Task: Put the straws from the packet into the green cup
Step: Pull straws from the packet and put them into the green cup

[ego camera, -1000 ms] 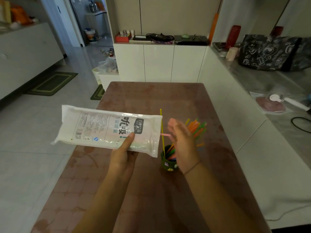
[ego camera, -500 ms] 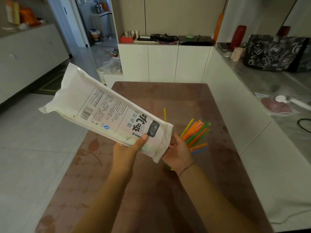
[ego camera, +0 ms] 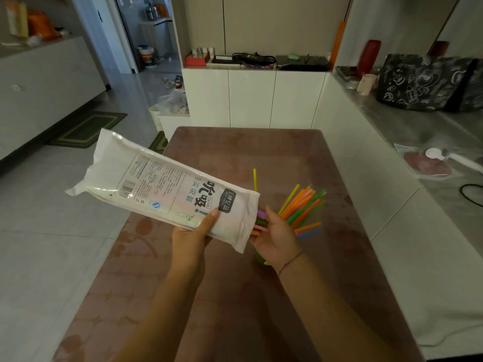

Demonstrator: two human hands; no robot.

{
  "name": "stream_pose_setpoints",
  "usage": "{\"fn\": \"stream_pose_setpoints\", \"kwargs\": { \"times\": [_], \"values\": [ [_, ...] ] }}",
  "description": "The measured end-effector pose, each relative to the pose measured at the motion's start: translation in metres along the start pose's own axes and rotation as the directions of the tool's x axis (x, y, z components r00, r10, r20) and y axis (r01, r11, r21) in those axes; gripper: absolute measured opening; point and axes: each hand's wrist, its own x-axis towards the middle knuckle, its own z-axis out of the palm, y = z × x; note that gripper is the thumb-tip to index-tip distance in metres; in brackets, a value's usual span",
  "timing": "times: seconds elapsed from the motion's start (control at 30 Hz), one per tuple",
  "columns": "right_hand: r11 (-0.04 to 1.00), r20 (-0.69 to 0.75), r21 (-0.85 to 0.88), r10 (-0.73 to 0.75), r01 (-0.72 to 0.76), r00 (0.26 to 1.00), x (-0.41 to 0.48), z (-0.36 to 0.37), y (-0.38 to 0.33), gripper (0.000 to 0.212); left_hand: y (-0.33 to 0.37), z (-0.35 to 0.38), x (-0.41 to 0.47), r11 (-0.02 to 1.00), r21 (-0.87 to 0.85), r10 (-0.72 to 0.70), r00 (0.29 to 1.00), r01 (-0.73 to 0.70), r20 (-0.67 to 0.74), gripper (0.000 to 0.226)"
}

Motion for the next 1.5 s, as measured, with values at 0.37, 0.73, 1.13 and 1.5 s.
{"fn": "stream_pose_setpoints", "kwargs": {
  "times": [0.37, 0.73, 1.13, 1.5],
  "values": [
    [0.579, 0.215, -0.696, -0.396, 0.425, 0.893, -0.017, -0.005, -0.02, 0.017, -0.012, -0.013, 0.008, 0.874, -0.428, -0.251, 0.968, 0.229, 0.006, 0.05],
    [0.733, 0.179, -0.548, -0.368, 0.403, 0.912, -0.028, -0.012, -0.065, 0.008, -0.016, -0.025, 0.008, 0.786, -0.568, -0.351, 0.933, 0.246, -0.083, 0.038],
    [0.895, -0.014, -0.229, -0.396, 0.382, 0.918, -0.028, -0.006, -0.049, 0.014, -0.016, -0.019, 0.006, 0.795, -0.557, -0.348, 0.933, 0.241, -0.092, 0.038],
    [0.764, -0.14, -0.352, -0.614, 0.54, 0.777, -0.038, -0.039, -0.1, 0.017, -0.015, -0.042, 0.01, 0.8, -0.561, -0.372, 0.909, 0.211, -0.189, 0.05]
  ]
}}
